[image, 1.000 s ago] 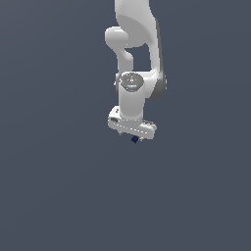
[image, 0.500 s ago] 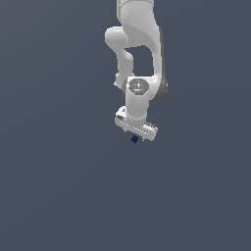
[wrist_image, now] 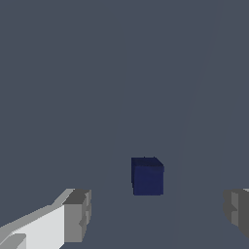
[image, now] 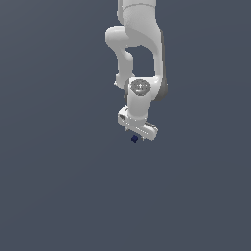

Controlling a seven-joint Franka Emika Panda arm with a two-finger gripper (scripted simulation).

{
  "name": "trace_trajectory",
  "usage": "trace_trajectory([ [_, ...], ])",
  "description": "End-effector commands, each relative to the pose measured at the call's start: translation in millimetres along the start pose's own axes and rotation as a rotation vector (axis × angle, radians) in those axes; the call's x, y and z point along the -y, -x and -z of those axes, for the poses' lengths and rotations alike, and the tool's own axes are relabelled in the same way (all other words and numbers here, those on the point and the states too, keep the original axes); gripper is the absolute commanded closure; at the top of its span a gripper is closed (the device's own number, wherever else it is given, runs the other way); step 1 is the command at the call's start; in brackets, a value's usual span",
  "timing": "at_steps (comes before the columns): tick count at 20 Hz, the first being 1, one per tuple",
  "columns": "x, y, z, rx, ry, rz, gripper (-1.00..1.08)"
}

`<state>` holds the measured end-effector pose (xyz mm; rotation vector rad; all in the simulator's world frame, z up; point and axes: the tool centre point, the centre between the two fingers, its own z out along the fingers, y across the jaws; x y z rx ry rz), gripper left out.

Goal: Pick up the object and move it to a goal position.

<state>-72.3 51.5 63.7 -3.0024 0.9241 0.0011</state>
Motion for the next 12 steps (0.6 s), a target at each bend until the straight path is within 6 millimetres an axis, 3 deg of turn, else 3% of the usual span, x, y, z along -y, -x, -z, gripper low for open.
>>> trace_trajectory([
  [1, 0.0, 0.0, 0.0, 0.000, 0.000, 0.000, -0.92],
  [6, -0.2, 0.3, -7.4, 0.000, 0.000, -0.001, -0.92],
  [12, -0.8, 1.2, -33.7, 0.000, 0.000, -0.003, -0.92],
])
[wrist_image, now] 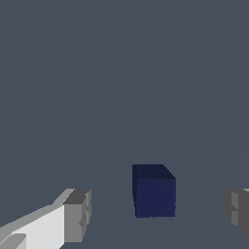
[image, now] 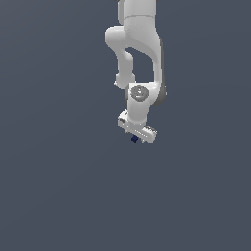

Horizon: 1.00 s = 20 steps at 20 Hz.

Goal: Pick up the object and move it to a goal position.

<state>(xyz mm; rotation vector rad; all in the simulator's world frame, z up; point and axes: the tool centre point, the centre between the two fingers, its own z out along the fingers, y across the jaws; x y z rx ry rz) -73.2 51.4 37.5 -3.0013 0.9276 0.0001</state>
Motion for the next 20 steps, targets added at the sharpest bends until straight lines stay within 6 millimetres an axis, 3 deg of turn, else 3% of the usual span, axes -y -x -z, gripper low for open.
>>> trace_trajectory([
  [1, -0.4, 0.4, -11.6, 0.000, 0.000, -0.001, -0.92],
  [8, 0.1, 0.0, -24.4, 0.000, 0.000, -0.002, -0.92],
  [9, 0.1, 0.0, -24.4, 0.000, 0.000, -0.002, 1.08],
  [20, 0.4, 0.0, -24.1, 0.000, 0.000, -0.002, 1.08],
])
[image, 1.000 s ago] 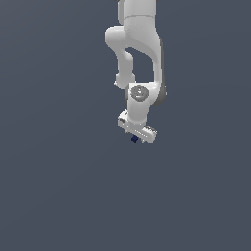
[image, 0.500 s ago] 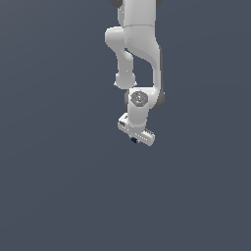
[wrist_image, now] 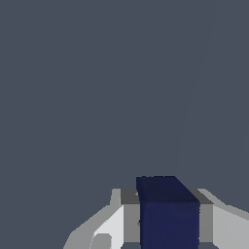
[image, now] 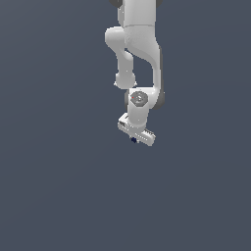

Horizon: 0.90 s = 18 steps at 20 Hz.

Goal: Pick up the object and move it to a goal position.

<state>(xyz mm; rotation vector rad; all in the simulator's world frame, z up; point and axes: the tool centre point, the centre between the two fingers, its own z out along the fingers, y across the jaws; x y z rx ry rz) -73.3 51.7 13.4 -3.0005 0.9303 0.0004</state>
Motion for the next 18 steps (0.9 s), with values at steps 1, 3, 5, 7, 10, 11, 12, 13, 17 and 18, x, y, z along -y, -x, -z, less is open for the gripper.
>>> trace_trajectory([
  [1, 0.8, -0.4, 0.6, 0.000, 0.000, 0.000, 1.08],
  [3, 3.5, -1.2, 2.5, 0.000, 0.000, 0.000, 1.08],
  [5, 7.9, -2.7, 5.8, 0.000, 0.000, 0.000, 1.08],
  [7, 14.2, -4.8, 10.4, 0.000, 0.000, 0.000, 1.08],
  [10, 26.6, -9.0, 19.6, -0.001, 0.001, 0.000, 1.08],
  [11, 31.5, -10.6, 23.2, -0.001, 0.001, 0.000, 1.08],
  [12, 36.7, -12.4, 27.0, -0.001, 0.001, 0.000, 1.08],
  [13, 42.2, -14.3, 31.0, -0.001, 0.001, 0.000, 1.08],
  [17, 66.9, -23.0, 48.7, -0.001, 0.001, 0.000, 1.08],
  [18, 73.6, -25.4, 53.5, -0.001, 0.001, 0.000, 1.08],
])
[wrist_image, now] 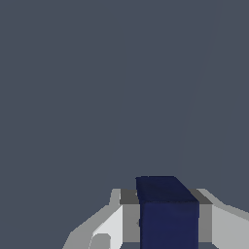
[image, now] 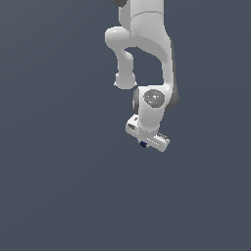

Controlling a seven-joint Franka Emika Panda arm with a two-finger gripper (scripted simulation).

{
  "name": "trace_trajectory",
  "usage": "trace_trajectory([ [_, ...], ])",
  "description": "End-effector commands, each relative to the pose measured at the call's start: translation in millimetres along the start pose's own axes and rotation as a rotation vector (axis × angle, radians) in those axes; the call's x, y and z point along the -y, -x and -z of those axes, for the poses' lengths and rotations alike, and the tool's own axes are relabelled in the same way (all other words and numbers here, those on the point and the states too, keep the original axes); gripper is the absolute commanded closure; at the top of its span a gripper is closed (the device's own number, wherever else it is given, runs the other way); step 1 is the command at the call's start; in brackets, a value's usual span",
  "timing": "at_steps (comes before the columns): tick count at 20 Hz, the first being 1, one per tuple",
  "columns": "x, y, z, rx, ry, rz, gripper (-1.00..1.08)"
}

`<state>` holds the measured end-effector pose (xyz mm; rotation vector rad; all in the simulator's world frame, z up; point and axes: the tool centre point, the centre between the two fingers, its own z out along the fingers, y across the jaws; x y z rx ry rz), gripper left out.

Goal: Pick up the object and move it to a goal position.

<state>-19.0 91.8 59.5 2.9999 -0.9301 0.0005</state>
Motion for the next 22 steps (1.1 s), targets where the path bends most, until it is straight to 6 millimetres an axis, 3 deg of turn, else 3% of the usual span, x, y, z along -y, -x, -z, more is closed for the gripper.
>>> trace_trajectory([
  [1, 16.3, -5.7, 11.8, 0.000, 0.000, 0.000, 1.08],
  [11, 57.2, -21.2, 39.6, 0.000, 0.000, 0.000, 1.08],
  [22, 64.5, -24.7, 43.8, 0.001, -0.001, 0.000, 1.08],
])
